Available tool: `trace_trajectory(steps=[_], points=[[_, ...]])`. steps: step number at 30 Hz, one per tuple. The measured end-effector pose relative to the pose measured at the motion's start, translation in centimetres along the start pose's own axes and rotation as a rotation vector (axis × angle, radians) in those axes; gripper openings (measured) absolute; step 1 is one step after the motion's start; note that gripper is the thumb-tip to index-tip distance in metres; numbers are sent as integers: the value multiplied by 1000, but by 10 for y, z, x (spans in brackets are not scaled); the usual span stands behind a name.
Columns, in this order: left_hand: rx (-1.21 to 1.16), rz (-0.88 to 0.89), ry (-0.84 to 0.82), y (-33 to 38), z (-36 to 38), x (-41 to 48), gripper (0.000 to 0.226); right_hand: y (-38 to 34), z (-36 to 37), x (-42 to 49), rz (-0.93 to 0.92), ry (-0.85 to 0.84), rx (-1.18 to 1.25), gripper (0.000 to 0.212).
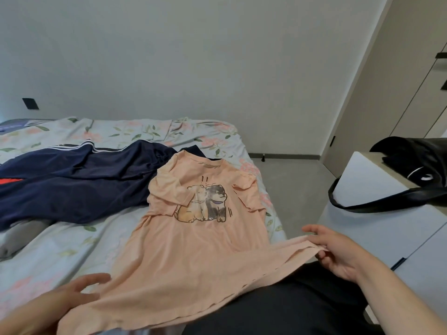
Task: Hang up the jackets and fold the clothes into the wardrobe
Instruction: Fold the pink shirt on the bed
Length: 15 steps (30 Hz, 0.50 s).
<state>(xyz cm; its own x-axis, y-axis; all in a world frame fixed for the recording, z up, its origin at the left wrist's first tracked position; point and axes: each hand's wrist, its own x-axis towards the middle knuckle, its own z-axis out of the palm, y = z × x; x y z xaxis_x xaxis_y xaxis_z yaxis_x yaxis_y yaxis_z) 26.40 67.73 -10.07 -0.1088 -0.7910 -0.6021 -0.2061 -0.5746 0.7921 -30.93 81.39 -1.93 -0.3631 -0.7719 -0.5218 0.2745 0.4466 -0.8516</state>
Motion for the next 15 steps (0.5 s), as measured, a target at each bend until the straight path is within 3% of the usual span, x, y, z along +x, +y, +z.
trace_trajectory(steps=[1, 3, 6, 9, 13, 15], points=[[-40, 17, -30, 6, 4, -11, 37, -2, 1, -4, -1, -22, 0, 17], [-396, 77, -124, 12, 8, -20, 16, -6, 5, -13, -17, -86, 74, 15], [-645, 256, -204, 34, 19, -39, 30, -14, 11, -26, -59, -314, 354, 31], [-391, 557, -47, 58, 35, -58, 39, -25, 20, -34, -167, -362, 315, 48], [27, 788, 352, 80, 50, -65, 29, -41, 36, -44, -357, -32, -52, 19], [153, 865, 506, 87, 49, -65, 13, -48, 33, -47, -447, 72, -107, 20]])
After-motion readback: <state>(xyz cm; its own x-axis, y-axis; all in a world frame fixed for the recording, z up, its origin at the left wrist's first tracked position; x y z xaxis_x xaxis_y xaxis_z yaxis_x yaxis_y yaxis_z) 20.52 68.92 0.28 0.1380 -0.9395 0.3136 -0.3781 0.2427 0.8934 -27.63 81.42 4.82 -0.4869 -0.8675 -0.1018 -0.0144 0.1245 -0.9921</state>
